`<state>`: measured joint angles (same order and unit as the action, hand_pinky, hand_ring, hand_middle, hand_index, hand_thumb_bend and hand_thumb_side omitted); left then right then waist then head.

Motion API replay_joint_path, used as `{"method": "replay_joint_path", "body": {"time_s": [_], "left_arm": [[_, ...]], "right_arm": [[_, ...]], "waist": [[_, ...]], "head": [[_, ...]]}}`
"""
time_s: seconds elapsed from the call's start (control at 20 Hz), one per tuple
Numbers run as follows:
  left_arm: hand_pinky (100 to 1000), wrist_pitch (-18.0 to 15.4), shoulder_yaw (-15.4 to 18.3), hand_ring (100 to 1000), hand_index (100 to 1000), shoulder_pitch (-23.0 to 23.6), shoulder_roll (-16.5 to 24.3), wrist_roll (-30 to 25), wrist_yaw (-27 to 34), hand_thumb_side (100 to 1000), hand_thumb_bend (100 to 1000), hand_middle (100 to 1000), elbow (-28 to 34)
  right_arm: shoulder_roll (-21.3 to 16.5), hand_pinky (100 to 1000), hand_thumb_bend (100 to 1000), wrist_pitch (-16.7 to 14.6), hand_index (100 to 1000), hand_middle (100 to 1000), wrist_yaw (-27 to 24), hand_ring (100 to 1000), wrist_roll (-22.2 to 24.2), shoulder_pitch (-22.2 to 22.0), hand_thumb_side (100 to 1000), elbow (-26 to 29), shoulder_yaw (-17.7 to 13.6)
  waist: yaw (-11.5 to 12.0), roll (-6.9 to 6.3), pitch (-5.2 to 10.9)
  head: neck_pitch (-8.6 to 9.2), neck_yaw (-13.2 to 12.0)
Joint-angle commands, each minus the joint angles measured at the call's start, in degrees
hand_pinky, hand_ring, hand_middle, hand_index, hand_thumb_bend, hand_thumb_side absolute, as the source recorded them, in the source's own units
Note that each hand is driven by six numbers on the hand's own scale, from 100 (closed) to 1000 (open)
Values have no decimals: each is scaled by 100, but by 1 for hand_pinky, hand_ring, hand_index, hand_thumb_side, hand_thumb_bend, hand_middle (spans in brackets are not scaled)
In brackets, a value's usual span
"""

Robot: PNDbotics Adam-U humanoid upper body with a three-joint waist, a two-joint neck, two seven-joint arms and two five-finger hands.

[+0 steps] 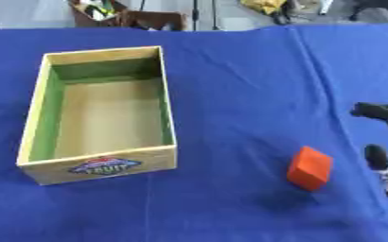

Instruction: Pick up objects on the table and place them in the box.

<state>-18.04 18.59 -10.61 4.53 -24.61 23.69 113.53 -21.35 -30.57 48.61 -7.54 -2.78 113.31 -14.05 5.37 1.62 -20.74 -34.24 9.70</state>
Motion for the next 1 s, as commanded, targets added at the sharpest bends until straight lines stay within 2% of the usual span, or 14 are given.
{"method": "replay_joint_path", "body": {"time_s": [0.05,0.2,0.35,0.75,1.0], "left_arm": [[295,3,69,344,516,-9,126,20,-23,985,100,433,106],[295,8,57,344,515,-4,125,13,-26,985,100,432,106],[295,8,49,344,515,2,121,4,-23,986,100,433,106],[295,24,25,344,515,24,90,-38,-29,991,100,433,106],[294,33,10,344,514,25,70,-63,-36,993,100,433,106]], "right_arm": [[-296,820,516,62,908,781,1064,850,-106,-35,1000,128,124],[-324,840,540,149,911,789,1547,861,-42,-12,1000,128,303],[-338,851,547,191,908,788,1761,871,115,42,1000,128,461],[-307,853,530,494,893,764,1667,880,578,205,1000,128,685],[-266,845,524,851,882,749,1665,873,791,300,1000,128,712]], "waist": [[-11,2,122],[-4,0,123],[14,-7,120],[54,-20,86],[89,-21,58]], "head": [[-37,-4],[-76,40],[-128,69],[-190,105],[-148,120]]}}
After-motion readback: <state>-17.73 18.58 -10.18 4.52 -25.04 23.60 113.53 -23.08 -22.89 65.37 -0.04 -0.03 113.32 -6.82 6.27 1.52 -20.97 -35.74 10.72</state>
